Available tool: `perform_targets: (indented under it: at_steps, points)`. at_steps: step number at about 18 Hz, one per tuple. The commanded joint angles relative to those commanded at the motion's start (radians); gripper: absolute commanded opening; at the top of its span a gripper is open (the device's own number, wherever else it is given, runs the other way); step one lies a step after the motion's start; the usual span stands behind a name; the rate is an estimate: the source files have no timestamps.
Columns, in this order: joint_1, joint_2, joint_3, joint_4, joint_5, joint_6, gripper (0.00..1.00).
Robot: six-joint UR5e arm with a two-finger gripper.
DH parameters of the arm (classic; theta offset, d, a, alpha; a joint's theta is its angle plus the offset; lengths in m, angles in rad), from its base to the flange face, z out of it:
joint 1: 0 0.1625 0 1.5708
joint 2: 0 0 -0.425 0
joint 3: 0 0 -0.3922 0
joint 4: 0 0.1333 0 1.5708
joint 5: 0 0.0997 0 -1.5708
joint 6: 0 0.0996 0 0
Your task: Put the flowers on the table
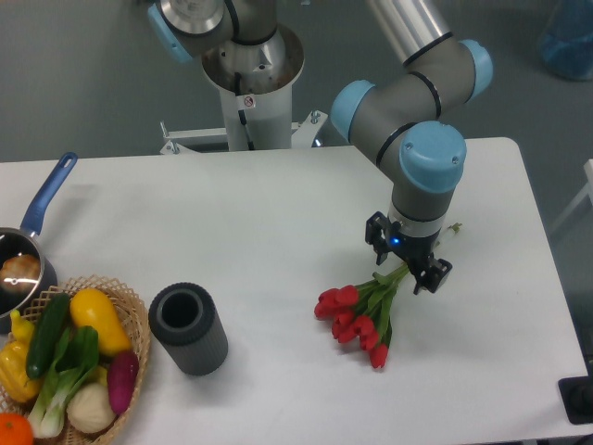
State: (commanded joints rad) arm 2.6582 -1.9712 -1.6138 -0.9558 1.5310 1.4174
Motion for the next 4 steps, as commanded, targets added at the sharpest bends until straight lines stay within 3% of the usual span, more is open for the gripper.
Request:
perform_targets:
  at_steps: [2,4]
  points:
    - [0.020,0.002,0.003,0.038,-0.017,0.006,1.00]
    - [0.051,0.005,-0.001,0.037,-0.020,0.006,1.00]
